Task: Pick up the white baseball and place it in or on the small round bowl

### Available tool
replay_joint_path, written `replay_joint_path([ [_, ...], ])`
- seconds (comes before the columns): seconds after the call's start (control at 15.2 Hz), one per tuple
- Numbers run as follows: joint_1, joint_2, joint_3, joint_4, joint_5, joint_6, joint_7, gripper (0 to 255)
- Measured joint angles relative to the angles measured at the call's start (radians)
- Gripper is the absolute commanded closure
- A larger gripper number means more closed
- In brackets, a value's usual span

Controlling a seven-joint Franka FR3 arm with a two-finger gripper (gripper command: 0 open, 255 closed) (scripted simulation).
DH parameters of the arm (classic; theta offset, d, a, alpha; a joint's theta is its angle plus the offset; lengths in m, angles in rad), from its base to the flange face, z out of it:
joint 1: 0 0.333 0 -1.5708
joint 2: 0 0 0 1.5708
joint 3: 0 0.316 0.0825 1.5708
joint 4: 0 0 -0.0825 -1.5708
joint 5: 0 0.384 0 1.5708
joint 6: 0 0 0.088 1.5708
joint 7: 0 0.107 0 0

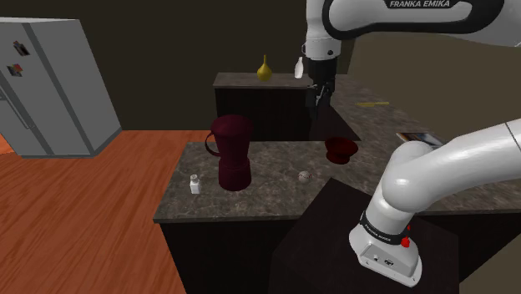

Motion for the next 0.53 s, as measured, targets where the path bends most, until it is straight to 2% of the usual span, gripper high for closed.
replay_joint_path([
  [0.2,-0.004,-0.006,-0.007,-0.043,-0.006,0.042,0.000,0],
  [0.53,-0.029,-0.002,-0.044,-0.187,-0.038,0.213,-0.011,0],
])
